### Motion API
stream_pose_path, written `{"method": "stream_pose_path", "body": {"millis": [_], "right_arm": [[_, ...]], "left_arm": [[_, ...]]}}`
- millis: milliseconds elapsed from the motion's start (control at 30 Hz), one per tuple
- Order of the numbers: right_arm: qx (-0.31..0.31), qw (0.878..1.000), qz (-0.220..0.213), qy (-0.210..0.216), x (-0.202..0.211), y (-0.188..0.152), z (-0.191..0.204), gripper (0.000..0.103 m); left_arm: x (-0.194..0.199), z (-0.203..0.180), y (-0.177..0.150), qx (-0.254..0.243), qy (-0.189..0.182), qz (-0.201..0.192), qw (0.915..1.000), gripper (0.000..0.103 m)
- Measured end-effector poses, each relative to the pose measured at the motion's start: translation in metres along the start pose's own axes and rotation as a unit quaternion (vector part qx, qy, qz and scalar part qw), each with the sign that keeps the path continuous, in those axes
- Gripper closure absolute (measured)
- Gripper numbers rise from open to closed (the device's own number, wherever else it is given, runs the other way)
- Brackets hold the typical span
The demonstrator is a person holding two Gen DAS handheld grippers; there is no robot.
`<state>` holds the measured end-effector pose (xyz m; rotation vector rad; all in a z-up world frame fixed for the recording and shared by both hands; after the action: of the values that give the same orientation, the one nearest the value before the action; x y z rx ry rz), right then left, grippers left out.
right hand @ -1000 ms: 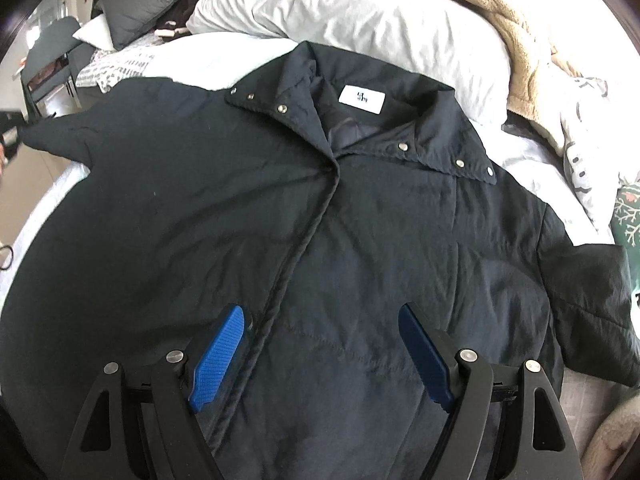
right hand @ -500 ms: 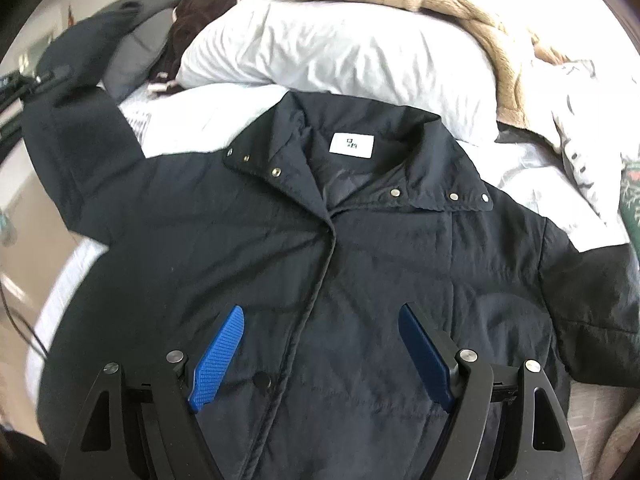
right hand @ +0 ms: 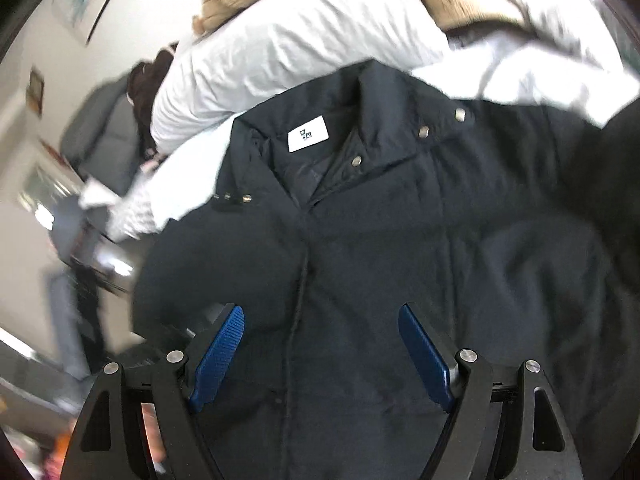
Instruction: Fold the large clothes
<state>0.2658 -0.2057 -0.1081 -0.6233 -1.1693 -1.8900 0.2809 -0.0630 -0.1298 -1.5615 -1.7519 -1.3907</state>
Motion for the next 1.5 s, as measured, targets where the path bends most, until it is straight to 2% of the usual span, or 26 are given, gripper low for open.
{"method": "stream_pose_path", "body": {"millis": [33,133,233,300,400,433,467,500,533,567,633,733,800,900,1000,1100,1267,1300,1333,1367,1433,1500], "right_arm": [[-0.017,1.0,0.004,0.02,-0.002,0.0,-0.002,0.021],[-0.032,0.998,0.01,0.049,-0.007,0.002,0.0,0.021],[-0.045,0.996,0.02,0.074,-0.017,0.004,0.005,0.021],[-0.057,0.994,0.037,0.09,-0.033,0.001,0.009,0.021],[-0.066,0.992,0.057,0.088,-0.059,-0.002,0.012,0.023],[-0.069,0.992,0.064,0.083,-0.067,-0.002,0.013,0.028],[-0.071,0.992,0.07,0.077,-0.077,-0.002,0.013,0.049],[-0.071,0.993,0.072,0.068,-0.084,0.0,0.014,0.066],[-0.055,0.995,0.073,0.048,-0.089,0.004,0.018,0.088],[-0.04,0.997,0.065,0.032,-0.088,0.009,0.021,0.092],[0.015,1.0,0.01,0.015,-0.066,0.033,0.04,0.094],[0.062,0.996,-0.055,-0.014,-0.031,0.063,0.05,0.095],[0.08,0.994,-0.067,-0.032,-0.022,0.075,0.049,0.094],[0.098,0.992,-0.058,-0.05,-0.031,0.084,0.044,0.094],[0.11,0.99,-0.035,-0.084,-0.054,0.075,0.034,0.094],[0.106,0.987,-0.023,-0.116,-0.075,0.059,0.013,0.094],[0.095,0.987,-0.006,-0.131,-0.095,0.033,-0.012,0.086],[0.092,0.987,-0.008,-0.132,-0.092,0.034,-0.013,0.082],[0.085,0.987,-0.013,-0.134,-0.085,0.035,-0.015,0.076],[0.076,0.987,-0.024,-0.138,-0.076,0.037,-0.016,0.074],[0.072,0.987,-0.045,-0.137,-0.06,0.04,-0.012,0.074],[0.083,0.985,-0.063,-0.138,-0.05,0.042,-0.002,0.073]], "left_arm": [[0.006,-0.004,-0.003,-0.012,-0.003,0.001,0.9999,0.053],[0.042,-0.019,-0.007,-0.05,-0.017,-0.011,0.9986,0.033],[0.081,-0.014,0.0,-0.064,-0.006,-0.043,0.997,0.029],[0.104,0.003,0.009,-0.047,0.007,-0.066,0.9967,0.029],[0.128,0.051,0.029,0.003,0.048,-0.108,0.993,0.029],[0.134,0.073,0.035,0.022,0.071,-0.119,0.9901,0.03],[0.14,0.092,0.04,0.038,0.093,-0.129,0.9866,0.032],[0.144,0.106,0.044,0.049,0.105,-0.136,0.9839,0.046],[0.148,0.124,0.049,0.063,0.118,-0.145,0.9805,0.062],[0.151,0.139,0.055,0.076,0.122,-0.15,0.9781,0.069],[0.152,0.164,0.065,0.093,0.122,-0.164,0.9745,0.091],[0.146,0.191,0.08,0.095,0.128,-0.178,0.971,0.092],[0.13,0.194,0.087,0.081,0.123,-0.175,0.9734,0.092],[0.095,0.191,0.094,0.038,0.13,-0.164,0.977,0.092],[0.065,0.201,0.098,0.02,0.148,-0.154,0.9768,0.092],[0.037,0.226,0.099,0.014,0.21,-0.132,0.9685,0.092],[0.048,0.229,0.105,0.04,0.237,-0.132,0.9617,0.092],[0.054,0.225,0.105,0.047,0.24,-0.138,0.9598,0.088],[0.063,0.214,0.105,0.048,0.227,-0.151,0.961,0.079],[0.07,0.198,0.105,0.037,0.205,-0.17,0.9633,0.073],[0.078,0.171,0.105,0.008,0.19,-0.196,0.9619,0.05],[0.074,0.147,0.104,-0.021,0.181,-0.205,0.9618,0.044]]}}
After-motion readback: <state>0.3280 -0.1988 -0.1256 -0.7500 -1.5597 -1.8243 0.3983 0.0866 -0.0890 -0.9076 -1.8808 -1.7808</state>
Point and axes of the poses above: each gripper's, at about its wrist camera, not at the fingertips, and x roughly against the way its jaws point, z to its left, y to its top, the point moved 8 cm from there along -x, roughly the way its jaws point, and after that the axes turned 4 degrees about x, right-handed, at the moved point
